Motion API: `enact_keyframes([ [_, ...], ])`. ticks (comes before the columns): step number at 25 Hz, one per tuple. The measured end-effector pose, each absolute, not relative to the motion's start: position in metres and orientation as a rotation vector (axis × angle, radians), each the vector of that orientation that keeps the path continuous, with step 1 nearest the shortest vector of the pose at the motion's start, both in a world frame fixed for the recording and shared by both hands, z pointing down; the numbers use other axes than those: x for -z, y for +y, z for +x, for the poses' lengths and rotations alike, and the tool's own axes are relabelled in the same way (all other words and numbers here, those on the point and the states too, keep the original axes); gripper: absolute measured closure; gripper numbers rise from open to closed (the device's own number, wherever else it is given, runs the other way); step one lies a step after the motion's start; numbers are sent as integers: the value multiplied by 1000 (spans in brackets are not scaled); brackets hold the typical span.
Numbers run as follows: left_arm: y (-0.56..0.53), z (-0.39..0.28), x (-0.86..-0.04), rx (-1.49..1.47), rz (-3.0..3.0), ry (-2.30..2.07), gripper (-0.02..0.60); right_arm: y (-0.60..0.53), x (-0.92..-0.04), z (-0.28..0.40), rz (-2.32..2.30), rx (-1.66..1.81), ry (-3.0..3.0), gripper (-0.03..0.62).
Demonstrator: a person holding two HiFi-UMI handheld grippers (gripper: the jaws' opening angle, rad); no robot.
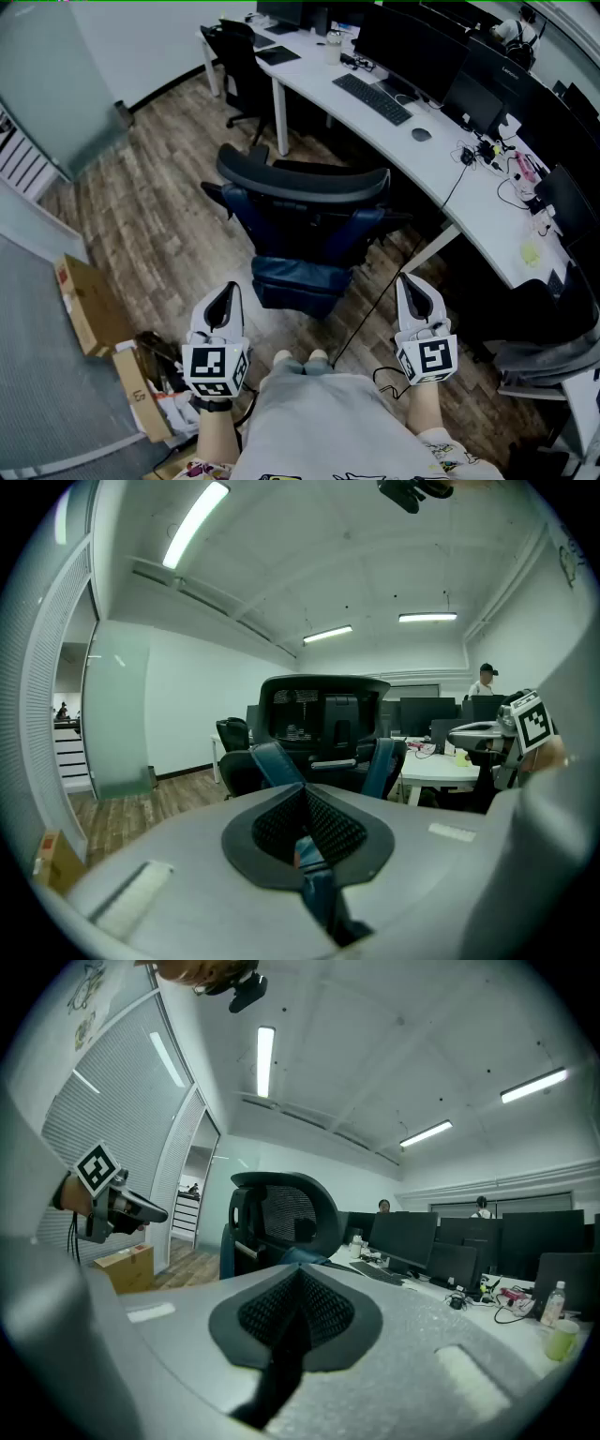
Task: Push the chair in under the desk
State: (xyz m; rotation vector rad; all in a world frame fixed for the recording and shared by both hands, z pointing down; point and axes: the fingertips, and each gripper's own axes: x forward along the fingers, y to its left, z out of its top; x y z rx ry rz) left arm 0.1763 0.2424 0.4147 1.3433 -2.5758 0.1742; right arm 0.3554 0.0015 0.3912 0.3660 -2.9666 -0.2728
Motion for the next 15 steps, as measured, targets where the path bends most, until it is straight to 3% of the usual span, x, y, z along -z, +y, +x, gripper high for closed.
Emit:
enact_keyframes([
  [6, 246, 193, -415, -192, 1335, -2618, 572, 8, -398, 366, 285, 338, -2955, 592],
  [8, 247, 196, -415, -223, 1336, -2625, 526, 7, -398, 368, 267, 356, -2953, 591],
  [10, 248, 196, -415, -266, 1329, -2632, 531, 5, -397, 368, 247, 353, -2959, 543],
  [15, 250, 188, -417, -366, 1327, -2644, 497, 1, -399, 365, 212, 371, -2951, 500],
])
